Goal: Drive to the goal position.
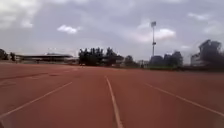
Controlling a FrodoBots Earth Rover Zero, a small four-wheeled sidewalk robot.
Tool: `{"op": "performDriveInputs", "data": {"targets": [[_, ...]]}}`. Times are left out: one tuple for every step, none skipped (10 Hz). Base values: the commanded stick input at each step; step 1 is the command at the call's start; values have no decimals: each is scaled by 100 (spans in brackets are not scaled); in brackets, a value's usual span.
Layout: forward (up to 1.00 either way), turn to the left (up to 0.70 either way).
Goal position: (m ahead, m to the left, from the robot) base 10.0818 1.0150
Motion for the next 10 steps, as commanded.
{"op": "performDriveInputs", "data": {"targets": [[45, 0], [45, 0], [45, 0], [45, 0], [45, 0], [45, 0], [45, 0], [45, 0], [45, 0], [45, 0]]}}
